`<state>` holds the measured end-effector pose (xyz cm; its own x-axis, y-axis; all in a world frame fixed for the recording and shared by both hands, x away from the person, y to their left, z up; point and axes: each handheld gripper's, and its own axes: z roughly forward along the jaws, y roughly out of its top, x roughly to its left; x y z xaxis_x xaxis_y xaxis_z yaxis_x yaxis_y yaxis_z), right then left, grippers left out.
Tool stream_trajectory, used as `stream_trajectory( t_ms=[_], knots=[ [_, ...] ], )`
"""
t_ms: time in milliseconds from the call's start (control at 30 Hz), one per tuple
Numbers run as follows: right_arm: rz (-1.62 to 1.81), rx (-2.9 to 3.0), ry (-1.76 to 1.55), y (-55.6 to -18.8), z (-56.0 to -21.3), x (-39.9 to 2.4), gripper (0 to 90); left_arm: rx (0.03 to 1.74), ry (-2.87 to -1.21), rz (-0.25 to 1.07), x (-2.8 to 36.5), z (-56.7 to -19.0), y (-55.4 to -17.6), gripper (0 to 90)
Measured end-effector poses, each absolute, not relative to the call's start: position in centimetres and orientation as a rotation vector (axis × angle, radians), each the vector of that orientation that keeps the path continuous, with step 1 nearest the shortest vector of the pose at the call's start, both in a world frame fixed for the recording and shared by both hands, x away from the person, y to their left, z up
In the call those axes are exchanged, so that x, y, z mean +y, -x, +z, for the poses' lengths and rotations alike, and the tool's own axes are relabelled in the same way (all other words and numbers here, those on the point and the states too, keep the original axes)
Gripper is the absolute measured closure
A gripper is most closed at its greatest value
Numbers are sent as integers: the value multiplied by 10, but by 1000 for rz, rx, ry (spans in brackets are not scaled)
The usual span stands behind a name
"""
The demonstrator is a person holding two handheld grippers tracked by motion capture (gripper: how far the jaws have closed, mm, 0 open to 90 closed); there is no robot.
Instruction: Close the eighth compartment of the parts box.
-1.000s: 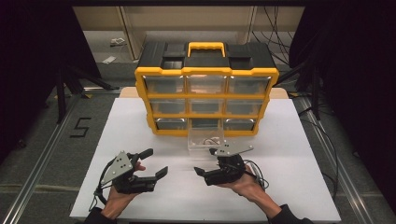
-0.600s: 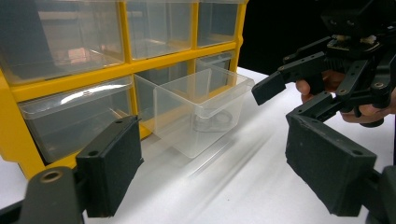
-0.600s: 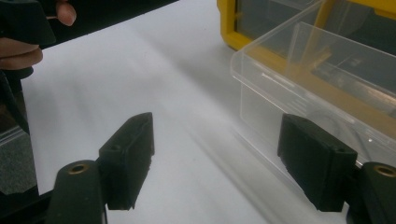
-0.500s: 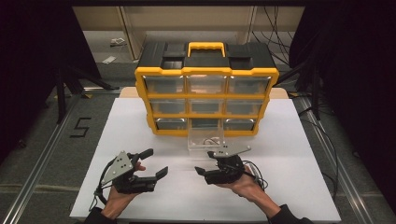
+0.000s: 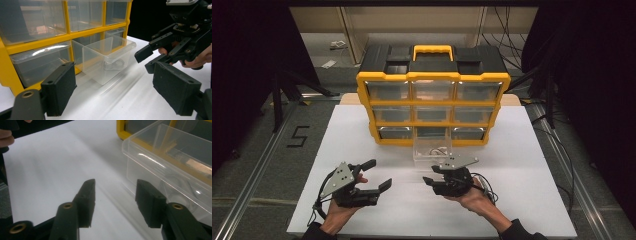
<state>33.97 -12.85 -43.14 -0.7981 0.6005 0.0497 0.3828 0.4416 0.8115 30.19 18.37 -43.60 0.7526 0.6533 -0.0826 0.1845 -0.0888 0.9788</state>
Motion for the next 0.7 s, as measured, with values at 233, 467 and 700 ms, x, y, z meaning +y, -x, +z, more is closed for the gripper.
stream_trajectory(
  t_ms=[233,467,700],
  knots=[
    [1221,2446,-881,-345,-437,-130,669,680,-1646,445,183,-436,-302,185],
    [1177,2412,-896,-351,-441,-132,777,680,-1647,445,183,-436,-302,185],
    [1165,2397,-908,-354,-443,-133,846,679,-1648,447,183,-436,-302,185]
  ],
)
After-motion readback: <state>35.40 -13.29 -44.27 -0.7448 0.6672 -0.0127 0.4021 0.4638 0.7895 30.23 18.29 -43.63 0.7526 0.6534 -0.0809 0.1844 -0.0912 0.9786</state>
